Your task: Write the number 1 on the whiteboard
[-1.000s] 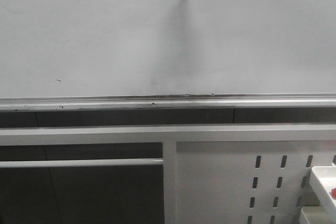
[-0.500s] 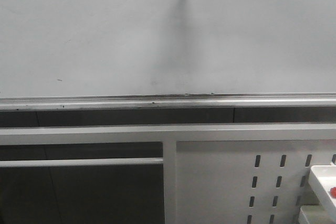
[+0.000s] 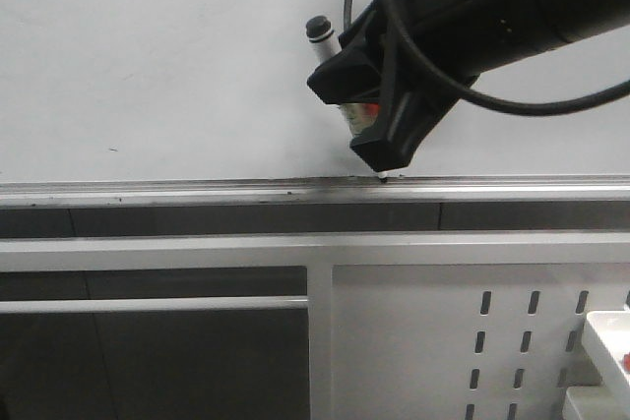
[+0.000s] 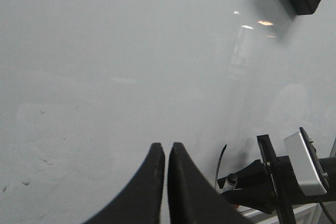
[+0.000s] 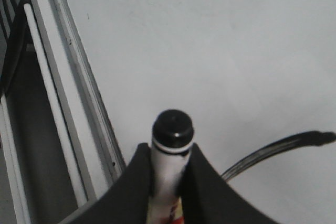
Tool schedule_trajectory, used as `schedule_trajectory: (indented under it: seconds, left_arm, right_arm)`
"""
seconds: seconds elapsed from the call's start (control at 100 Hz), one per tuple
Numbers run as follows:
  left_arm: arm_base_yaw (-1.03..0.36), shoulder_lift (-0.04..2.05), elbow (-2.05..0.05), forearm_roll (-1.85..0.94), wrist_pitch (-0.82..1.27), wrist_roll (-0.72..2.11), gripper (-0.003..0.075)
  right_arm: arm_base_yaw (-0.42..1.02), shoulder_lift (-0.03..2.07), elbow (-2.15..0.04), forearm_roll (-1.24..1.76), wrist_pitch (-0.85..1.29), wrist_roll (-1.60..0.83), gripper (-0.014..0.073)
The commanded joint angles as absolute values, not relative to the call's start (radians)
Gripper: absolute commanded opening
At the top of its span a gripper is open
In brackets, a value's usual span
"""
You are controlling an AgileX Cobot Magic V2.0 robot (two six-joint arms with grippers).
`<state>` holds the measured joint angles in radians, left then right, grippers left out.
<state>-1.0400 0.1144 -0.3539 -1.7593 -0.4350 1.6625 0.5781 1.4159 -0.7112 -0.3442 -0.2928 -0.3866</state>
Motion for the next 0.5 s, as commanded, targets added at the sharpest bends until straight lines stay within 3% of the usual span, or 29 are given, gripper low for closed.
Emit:
schedule_trajectory:
  seconds: [0.0,0.24,0.49]
  left_arm:
    - [-1.046,0.125,-0.381,-1.735,-0.390,1.668,-0.0020]
    - [-1.046,0.125,-0.381,-1.735,-0.382,1.668,-0.0020]
    - [-1.046,0.125,-0.381,-1.749,-0.363,1.668,-0.0020]
  right_arm:
    - [0.558,1.395,-0.747,-0.335,-0.419,-0.433,-0.0069]
    - [0.592,1.350,-0.747,-0.322,-0.412,-0.408,-0.0071]
    - [0.874,1.080,-0.751,-0.319,-0.223,-0.239,-0.0073]
